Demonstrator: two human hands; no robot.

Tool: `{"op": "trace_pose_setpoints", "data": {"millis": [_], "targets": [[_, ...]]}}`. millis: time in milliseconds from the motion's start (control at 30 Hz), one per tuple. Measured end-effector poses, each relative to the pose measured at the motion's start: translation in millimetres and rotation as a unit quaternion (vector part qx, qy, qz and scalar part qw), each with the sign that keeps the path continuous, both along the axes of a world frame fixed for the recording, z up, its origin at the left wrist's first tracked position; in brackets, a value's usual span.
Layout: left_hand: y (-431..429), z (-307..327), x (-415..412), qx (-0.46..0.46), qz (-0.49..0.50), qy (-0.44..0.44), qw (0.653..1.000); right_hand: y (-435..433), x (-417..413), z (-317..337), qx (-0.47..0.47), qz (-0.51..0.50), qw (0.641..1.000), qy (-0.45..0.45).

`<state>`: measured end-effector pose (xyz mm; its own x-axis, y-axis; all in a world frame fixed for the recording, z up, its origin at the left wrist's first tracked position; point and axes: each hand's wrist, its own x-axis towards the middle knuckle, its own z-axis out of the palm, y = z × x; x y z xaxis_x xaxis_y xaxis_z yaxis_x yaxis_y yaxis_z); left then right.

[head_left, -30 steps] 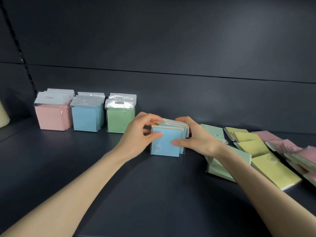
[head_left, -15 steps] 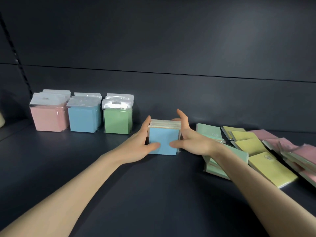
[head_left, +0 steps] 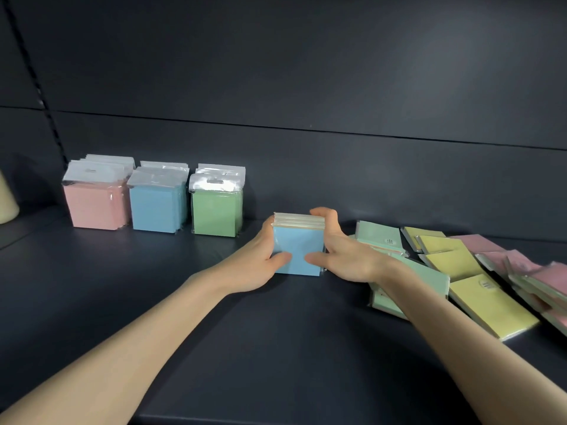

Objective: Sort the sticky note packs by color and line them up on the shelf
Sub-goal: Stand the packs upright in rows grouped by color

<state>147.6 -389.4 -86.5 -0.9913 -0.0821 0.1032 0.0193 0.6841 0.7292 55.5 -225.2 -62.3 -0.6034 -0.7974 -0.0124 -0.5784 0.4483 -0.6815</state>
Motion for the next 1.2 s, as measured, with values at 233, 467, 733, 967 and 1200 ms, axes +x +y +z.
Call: {"op": "trace_pose_setpoints", "data": {"millis": [233, 467, 733, 967, 1200], "targets": [[-5.0, -0.6, -2.0, -0.025, -0.003, -0.021, 0.999, -1.7, 3.2, 0.2, -0.013, 0.003, 1.0, -0.009], [-7.9, 4.7, 1.3, 0.003, 0.042, 0.066, 0.997, -1.9, 0.5, -2.3, -0.069, -0.005, 0.997, 0.026], [-16.8, 11.3, 0.0, -0.04, 0.07, 0.112, 0.99, -5.2, -1.8, -2.5, -0.065, -0.009, 0.996, 0.066], [-23.1, 29.4, -5.0, -0.231, 0.025, 0.139, 0.963, -13.2, -8.2, -3.4, -0.068, -0.026, 0.993, 0.089], [-44.8, 43.5, -27.9, -0.449, -0.003, 0.127, 0.884, -41.2, -27.0, 2.1, -0.043, -0.049, 0.992, 0.108]]}}
